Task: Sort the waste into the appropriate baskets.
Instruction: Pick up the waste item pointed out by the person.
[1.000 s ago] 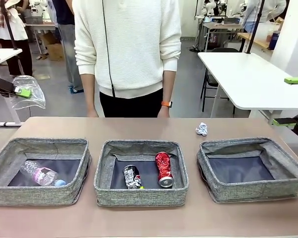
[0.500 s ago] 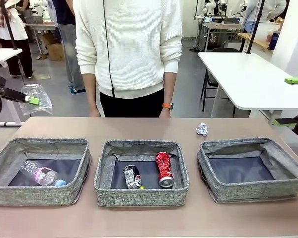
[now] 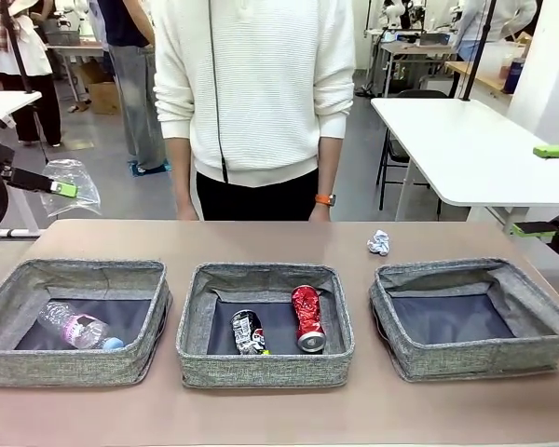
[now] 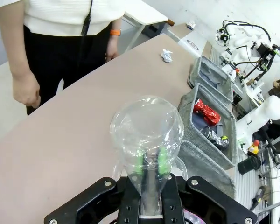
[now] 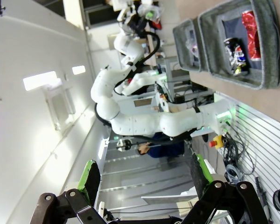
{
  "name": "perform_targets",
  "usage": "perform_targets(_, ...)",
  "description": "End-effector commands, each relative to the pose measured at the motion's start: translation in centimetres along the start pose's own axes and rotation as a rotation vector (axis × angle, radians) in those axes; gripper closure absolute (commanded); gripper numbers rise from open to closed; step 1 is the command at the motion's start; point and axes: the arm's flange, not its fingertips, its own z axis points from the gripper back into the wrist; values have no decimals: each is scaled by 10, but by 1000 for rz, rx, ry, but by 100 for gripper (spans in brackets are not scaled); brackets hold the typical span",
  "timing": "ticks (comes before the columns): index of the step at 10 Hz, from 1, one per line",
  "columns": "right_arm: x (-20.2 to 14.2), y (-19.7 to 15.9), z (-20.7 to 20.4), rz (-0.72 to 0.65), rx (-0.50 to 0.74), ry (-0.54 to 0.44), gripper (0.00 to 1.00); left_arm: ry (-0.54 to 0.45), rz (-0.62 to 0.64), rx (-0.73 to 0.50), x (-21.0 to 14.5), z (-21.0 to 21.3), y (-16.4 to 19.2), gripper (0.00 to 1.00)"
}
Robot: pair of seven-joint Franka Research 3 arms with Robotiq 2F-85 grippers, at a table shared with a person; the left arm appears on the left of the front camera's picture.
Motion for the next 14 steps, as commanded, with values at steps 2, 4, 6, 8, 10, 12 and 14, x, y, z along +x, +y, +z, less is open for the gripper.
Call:
perform_targets(2, 0, 5, 0, 3, 18, -4, 0, -17, -7, -4, 2, 0, -5, 89)
perform_targets(4, 0, 5, 0, 3, 18, -4, 0, -17, -7, -4, 2, 0, -5, 89)
perform_targets(6, 0, 5, 0, 3, 18, -4, 0, 127, 160, -34, 31, -3, -27, 89)
perform_targets(8, 0, 5, 0, 3, 18, -4, 0, 377, 241, -173, 106, -15, -120, 89)
perform_targets(10, 0, 5, 0, 3, 18, -4, 0, 456, 325, 4, 148, -44, -205, 89)
perform_targets(12, 0, 5, 0, 3, 18, -4, 0, 524, 395, 110, 159, -74, -278, 89)
perform_targets(14, 0, 5, 0, 3, 18, -4, 0, 568, 474, 145, 160, -92, -312, 89)
